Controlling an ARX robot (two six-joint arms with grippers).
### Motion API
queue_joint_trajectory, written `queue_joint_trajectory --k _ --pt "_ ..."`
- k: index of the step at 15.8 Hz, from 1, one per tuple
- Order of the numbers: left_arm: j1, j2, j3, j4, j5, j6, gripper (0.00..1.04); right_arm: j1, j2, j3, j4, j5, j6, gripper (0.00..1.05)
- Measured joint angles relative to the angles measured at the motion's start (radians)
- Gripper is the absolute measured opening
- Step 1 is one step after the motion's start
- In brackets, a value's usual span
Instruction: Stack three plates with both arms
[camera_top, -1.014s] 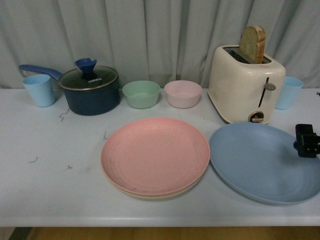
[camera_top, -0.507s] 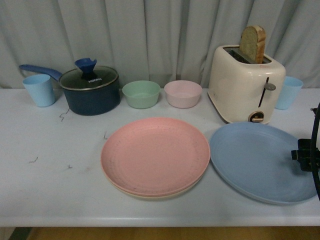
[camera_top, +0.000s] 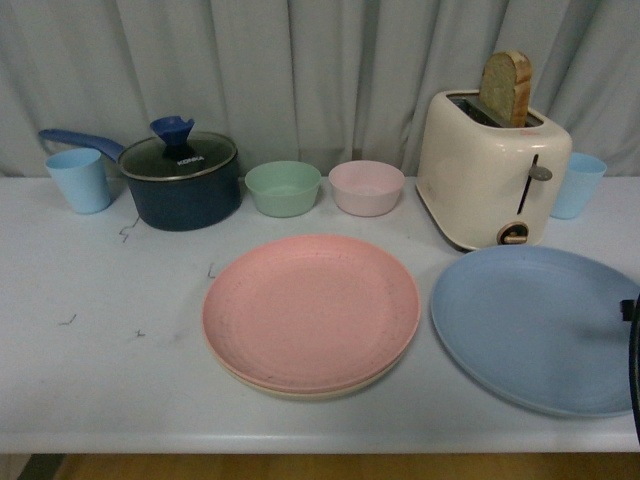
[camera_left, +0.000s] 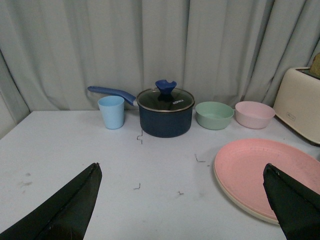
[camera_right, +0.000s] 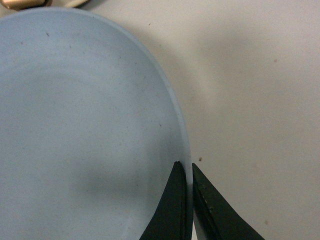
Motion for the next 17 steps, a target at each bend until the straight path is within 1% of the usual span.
queue_joint_trajectory --k 2,4,5,6,8,10,11,12,13,16,17 --pt "0.0 0.0 0.0 0.0 0.0 0.0 0.98 -0.034 -0.108 -0.067 -0.026 -0.033 -0.001 0.03" --pt "0.0 0.0 0.0 0.0 0.0 0.0 0.98 -0.039 -0.241 -0.127 -0.087 -0.081 -0.003 0.03" --pt "0.0 0.0 0.0 0.0 0.0 0.0 0.98 -0.021 -0.307 -0.145 -0.114 -0.111 -0.002 0.03" --pt "0.0 0.0 0.0 0.0 0.0 0.0 0.98 0.019 -0.377 -0.148 -0.123 -0.151 0.018 0.03" --pt "0.0 0.0 0.0 0.0 0.0 0.0 0.98 0.111 -0.434 -0.135 -0.093 -0.182 0.086 0.03" --pt "0.0 0.0 0.0 -0.001 0.0 0.0 0.98 0.228 -0.356 -0.088 -0.053 -0.145 0.179 0.03" --pt "0.0 0.0 0.0 0.0 0.0 0.0 0.98 0.27 -0.299 -0.056 -0.042 -0.123 0.22 0.03" --pt "0.0 0.0 0.0 -0.001 0.0 0.0 0.98 0.334 -0.197 0.012 -0.037 -0.078 0.297 0.03" --pt "0.0 0.0 0.0 0.0 0.0 0.0 0.98 0.372 -0.132 0.077 -0.038 -0.051 0.364 0.03" --pt "0.0 0.0 0.0 0.0 0.0 0.0 0.98 0.407 -0.075 0.146 -0.055 -0.018 0.414 0.03" --pt "0.0 0.0 0.0 0.0 0.0 0.0 0.98 0.431 -0.039 0.174 -0.061 0.002 0.423 0.03"
